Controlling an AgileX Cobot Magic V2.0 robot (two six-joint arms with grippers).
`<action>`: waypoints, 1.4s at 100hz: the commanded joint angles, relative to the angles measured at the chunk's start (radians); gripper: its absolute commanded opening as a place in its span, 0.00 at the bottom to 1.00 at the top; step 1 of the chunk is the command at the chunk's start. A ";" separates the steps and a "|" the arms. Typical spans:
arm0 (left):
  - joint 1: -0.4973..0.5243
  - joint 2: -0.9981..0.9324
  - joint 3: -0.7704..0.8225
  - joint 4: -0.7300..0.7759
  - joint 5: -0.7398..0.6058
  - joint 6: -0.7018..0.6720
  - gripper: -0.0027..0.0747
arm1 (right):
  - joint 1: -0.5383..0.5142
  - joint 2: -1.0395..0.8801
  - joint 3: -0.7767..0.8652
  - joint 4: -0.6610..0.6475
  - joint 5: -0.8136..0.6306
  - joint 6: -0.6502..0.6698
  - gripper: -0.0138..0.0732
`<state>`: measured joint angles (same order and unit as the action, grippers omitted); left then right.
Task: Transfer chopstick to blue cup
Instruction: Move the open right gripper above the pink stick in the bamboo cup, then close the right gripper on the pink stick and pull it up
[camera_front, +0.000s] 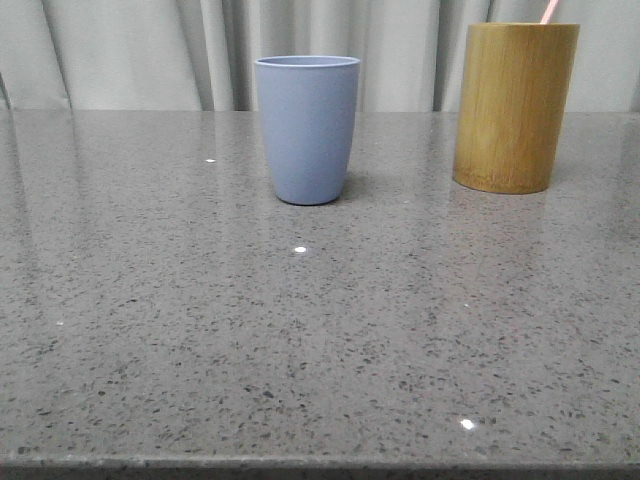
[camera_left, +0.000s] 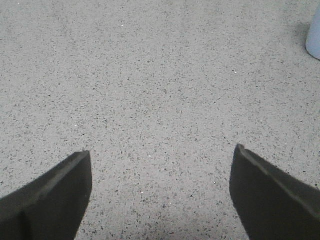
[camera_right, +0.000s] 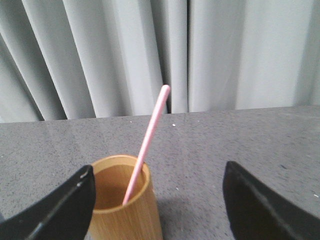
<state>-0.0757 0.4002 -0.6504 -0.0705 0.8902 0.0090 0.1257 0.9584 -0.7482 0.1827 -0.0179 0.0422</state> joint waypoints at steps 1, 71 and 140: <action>0.004 0.007 -0.026 -0.007 -0.078 -0.009 0.74 | 0.025 0.060 -0.042 0.006 -0.180 -0.008 0.78; 0.004 0.007 -0.026 -0.007 -0.078 -0.009 0.74 | 0.036 0.503 -0.364 0.006 -0.269 0.075 0.78; 0.004 0.007 -0.026 -0.007 -0.078 -0.009 0.74 | 0.036 0.513 -0.364 0.006 -0.266 0.096 0.11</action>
<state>-0.0754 0.4002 -0.6504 -0.0705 0.8902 0.0083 0.1634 1.5072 -1.0759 0.1907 -0.2005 0.1417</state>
